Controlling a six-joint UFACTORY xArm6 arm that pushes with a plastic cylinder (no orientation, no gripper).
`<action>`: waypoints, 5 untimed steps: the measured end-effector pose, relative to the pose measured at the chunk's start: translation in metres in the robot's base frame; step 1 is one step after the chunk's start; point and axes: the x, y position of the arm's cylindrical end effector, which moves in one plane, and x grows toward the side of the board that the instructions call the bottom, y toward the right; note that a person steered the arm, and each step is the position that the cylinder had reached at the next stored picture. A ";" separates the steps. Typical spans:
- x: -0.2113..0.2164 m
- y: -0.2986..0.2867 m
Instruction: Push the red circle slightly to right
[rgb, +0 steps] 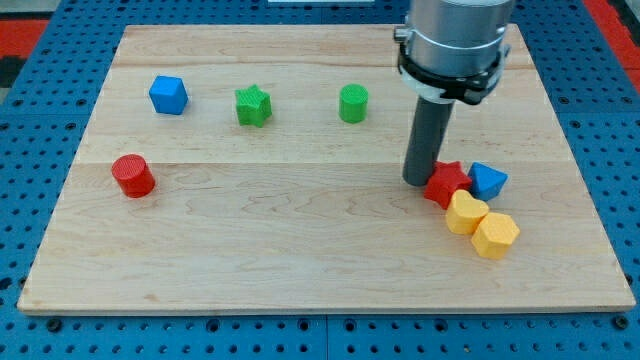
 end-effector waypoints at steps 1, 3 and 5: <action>0.020 -0.033; 0.088 -0.185; 0.023 -0.382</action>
